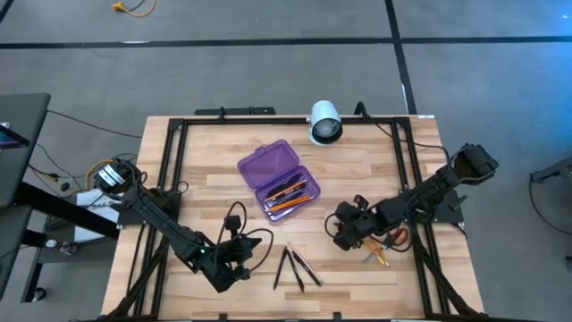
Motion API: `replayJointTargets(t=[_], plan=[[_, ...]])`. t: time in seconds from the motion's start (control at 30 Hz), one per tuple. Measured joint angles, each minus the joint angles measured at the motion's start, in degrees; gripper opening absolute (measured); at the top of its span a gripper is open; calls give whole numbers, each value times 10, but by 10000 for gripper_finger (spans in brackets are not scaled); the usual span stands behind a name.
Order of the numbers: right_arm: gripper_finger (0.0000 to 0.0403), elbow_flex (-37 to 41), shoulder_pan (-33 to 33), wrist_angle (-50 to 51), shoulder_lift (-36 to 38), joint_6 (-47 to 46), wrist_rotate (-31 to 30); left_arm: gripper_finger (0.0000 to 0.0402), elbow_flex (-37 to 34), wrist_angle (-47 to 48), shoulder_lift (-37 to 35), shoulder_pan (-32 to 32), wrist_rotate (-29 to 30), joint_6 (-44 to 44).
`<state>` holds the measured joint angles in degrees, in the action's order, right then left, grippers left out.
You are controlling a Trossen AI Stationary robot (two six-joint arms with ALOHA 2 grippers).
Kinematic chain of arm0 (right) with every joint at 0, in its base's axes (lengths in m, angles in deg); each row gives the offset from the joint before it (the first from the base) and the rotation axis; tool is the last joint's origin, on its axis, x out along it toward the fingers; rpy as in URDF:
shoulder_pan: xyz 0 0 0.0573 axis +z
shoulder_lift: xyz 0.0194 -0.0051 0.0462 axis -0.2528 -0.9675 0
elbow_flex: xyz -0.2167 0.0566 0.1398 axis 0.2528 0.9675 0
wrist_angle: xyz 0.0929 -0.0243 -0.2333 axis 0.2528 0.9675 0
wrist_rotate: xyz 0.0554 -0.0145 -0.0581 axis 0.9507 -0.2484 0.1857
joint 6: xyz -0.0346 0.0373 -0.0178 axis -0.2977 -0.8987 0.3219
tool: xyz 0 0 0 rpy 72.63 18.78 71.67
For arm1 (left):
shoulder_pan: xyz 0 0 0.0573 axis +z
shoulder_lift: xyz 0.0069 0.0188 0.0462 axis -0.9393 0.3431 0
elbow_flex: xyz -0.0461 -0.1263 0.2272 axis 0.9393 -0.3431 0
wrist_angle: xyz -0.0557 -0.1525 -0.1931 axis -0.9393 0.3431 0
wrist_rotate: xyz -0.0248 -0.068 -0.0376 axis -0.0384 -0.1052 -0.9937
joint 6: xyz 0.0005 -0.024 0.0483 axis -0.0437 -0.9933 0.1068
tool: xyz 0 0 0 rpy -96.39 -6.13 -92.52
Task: Pick & place school supplies into a supply box
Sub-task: Put the black pen into the purple supply box
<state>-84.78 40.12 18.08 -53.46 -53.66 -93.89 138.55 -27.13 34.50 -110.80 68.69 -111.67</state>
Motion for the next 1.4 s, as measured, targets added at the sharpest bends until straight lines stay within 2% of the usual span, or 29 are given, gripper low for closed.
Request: replayJointTargets(t=[0.17,0.37,0.67,1.07,1.23,1.4], plan=[[120,-26,-1,36,0,13,-13,0,0,0,0,0,0,0],[120,-28,-11,99,0,-31,-9,0,0,0,0,0,0,-2],[120,-28,-42,89,-1,-16,24,0,0,0,0,0,0,-5],[120,-28,-44,99,-2,-15,41,0,0,0,0,0,0,-6],[120,-29,-46,93,-36,-15,57,0,0,1,0,0,0,-6],[120,-34,-44,91,-72,-19,44,0,0,2,0,0,0,-6]])
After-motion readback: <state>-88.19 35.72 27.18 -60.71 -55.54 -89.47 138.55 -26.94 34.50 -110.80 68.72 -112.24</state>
